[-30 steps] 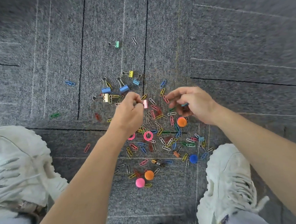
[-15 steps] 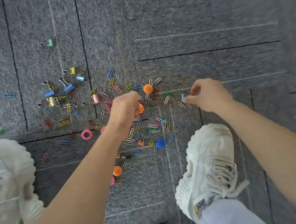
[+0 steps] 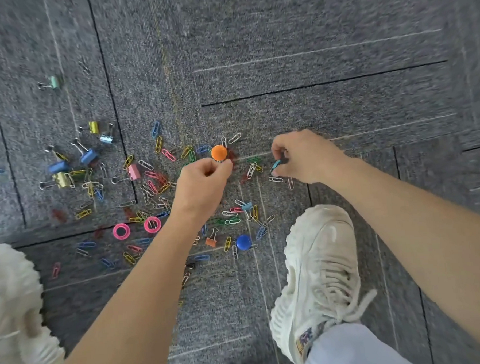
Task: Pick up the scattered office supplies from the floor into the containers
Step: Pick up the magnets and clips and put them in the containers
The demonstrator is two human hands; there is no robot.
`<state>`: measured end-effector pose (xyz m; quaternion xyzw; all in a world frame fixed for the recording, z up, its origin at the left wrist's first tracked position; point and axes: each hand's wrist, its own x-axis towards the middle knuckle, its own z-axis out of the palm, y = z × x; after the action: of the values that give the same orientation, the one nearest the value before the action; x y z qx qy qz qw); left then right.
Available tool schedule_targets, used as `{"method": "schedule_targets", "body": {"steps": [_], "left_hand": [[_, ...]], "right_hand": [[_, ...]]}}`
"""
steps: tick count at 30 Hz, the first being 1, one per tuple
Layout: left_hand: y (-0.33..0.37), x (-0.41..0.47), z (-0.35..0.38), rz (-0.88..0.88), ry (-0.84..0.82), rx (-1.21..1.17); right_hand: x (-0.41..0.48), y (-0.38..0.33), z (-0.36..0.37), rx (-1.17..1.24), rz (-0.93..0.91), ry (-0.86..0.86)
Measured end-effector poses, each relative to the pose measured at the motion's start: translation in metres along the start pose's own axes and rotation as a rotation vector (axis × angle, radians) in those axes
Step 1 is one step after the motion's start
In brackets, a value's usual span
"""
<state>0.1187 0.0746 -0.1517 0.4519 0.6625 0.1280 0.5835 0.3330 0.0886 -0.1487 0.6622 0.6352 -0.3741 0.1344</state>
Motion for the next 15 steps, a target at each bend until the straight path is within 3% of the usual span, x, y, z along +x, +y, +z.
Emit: {"method": "schedule_targets", "body": {"steps": [3,7,10,15], "left_hand": [[-0.004,-0.004,-0.001,0.142,-0.145,0.392],[-0.015,-0.014,0.017,0.112,-0.246,0.730],[-0.020,-0.018,0.025,0.110,-0.181,0.718],[-0.013,-0.019,0.027,0.135,-0.178,0.655]], "right_hand": [[-0.008,-0.003,0.002,0.259,0.015,0.081],[-0.023,-0.009,0.003,0.689,0.069,0.054],[-0.026,-0.014,0.009,0.917,0.138,-0.019],[-0.022,-0.034,0.018,0.865,0.137,-0.059]]}}
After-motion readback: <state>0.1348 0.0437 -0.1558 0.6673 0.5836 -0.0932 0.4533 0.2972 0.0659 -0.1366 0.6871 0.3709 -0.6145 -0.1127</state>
